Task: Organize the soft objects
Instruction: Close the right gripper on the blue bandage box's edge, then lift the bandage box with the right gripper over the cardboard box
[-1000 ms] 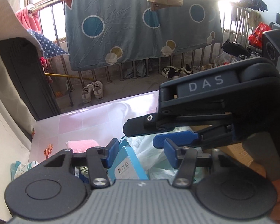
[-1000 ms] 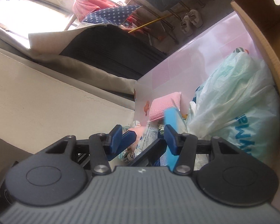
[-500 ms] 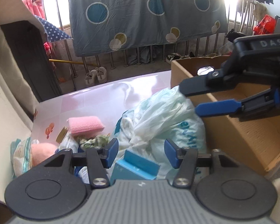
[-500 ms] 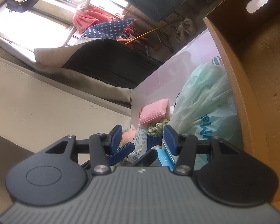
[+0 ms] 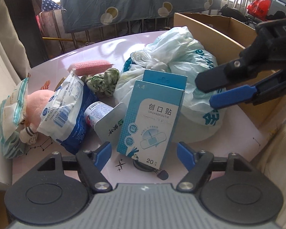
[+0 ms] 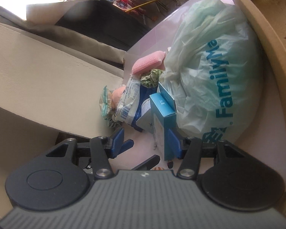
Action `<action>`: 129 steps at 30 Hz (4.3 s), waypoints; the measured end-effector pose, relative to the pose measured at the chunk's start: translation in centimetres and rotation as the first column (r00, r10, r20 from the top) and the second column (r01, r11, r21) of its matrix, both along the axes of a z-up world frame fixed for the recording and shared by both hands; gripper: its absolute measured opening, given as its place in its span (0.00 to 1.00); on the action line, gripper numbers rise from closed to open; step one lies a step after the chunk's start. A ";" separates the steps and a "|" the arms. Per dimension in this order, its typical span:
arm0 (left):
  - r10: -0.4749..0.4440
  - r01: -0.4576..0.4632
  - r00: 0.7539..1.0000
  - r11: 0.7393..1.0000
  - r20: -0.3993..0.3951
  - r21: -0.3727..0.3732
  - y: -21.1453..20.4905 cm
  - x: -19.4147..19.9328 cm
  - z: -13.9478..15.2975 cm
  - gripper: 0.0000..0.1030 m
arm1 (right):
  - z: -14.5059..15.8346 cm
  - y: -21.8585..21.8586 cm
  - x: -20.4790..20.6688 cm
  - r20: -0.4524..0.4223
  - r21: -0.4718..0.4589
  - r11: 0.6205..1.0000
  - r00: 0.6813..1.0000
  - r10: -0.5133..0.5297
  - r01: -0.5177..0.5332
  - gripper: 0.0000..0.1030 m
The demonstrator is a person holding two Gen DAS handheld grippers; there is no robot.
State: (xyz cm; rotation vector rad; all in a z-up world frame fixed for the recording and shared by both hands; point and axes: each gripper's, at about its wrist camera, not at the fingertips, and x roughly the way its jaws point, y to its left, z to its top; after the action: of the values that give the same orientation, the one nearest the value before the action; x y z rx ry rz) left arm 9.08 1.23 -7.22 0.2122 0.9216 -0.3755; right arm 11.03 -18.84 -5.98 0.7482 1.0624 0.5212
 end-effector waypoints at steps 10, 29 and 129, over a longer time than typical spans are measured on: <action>-0.127 0.125 0.992 0.987 -0.015 -0.098 0.6 2.8 -1.6 0.82 | -2.8 2.3 0.0 -0.049 -0.058 0.996 0.997 -0.068 0.065 0.50; -0.124 0.121 0.992 0.986 -0.024 -0.116 0.8 4.3 -2.7 0.88 | -3.3 4.3 1.0 -0.049 -0.066 0.996 0.997 -0.055 0.052 0.48; -0.168 0.211 0.951 0.966 0.260 -0.147 -15.4 5.4 11.1 0.92 | 11.3 -15.7 2.2 0.224 0.095 0.977 0.953 -0.206 0.189 0.18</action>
State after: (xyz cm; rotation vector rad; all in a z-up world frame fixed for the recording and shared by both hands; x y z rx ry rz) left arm 14.47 -14.17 3.87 0.1835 0.6209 -0.5925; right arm 13.23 -34.54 5.32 0.8257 0.7444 0.4644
